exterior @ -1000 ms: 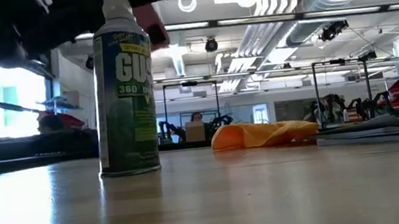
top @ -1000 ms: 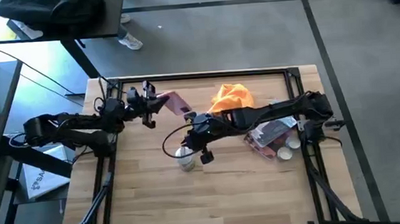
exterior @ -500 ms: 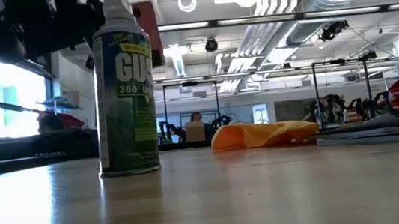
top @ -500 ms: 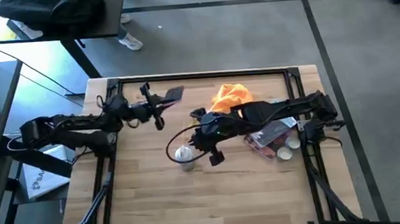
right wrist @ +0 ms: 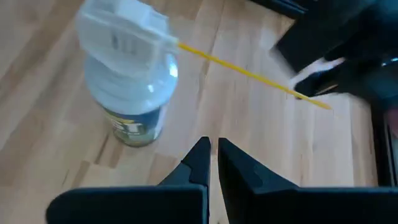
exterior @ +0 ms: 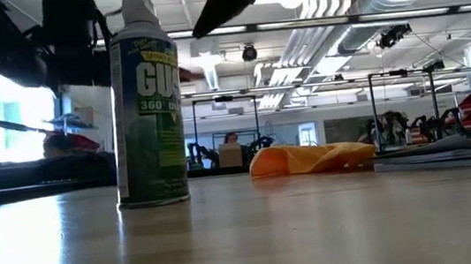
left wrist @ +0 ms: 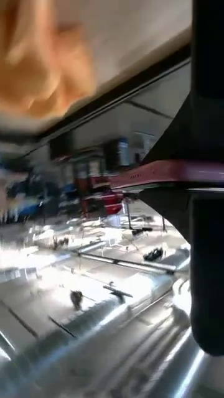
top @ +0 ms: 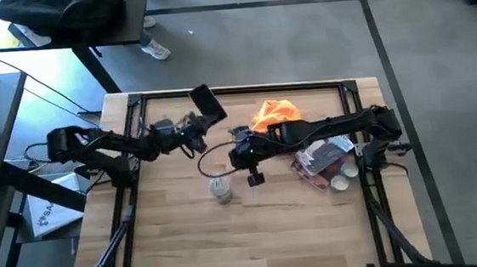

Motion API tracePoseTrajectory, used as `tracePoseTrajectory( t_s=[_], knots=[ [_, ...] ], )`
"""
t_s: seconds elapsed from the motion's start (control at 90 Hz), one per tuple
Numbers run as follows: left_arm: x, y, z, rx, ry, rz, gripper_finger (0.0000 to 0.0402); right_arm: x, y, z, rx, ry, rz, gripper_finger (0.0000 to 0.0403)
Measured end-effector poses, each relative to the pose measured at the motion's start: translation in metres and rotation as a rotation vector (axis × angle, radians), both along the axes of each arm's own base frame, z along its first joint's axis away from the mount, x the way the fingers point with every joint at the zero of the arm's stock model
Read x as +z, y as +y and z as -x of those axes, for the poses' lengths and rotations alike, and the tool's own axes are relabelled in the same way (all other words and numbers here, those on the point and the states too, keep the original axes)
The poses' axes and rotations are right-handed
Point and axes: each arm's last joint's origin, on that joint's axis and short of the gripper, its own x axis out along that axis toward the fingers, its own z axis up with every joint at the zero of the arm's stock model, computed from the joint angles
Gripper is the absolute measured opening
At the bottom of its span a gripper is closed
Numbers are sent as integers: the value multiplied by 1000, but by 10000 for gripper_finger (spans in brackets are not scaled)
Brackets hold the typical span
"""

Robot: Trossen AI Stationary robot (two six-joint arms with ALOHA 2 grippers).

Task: Apply microfiber cloth
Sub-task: Spray the front and back of the cellphone using the spray bottle

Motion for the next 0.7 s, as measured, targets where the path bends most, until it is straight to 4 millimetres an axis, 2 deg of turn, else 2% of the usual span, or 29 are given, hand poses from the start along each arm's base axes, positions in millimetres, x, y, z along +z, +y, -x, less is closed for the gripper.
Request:
tracePoseTrajectory(
  t_s=[0.178,0.311,0.478,0.7],
  knots=[
    [-14,-8,-9,72,124,-207,8,11,-13,4,50,-67,-40,0],
    [-24,-22,-15,25,143,-221,8,2,-13,-1,101,-141,-73,0],
    [-27,-44,-21,-69,79,-245,8,-10,-11,-5,100,-210,-110,0],
    [-29,-56,-22,-118,72,-252,8,-5,-6,-8,94,-274,-120,0]
  ],
)
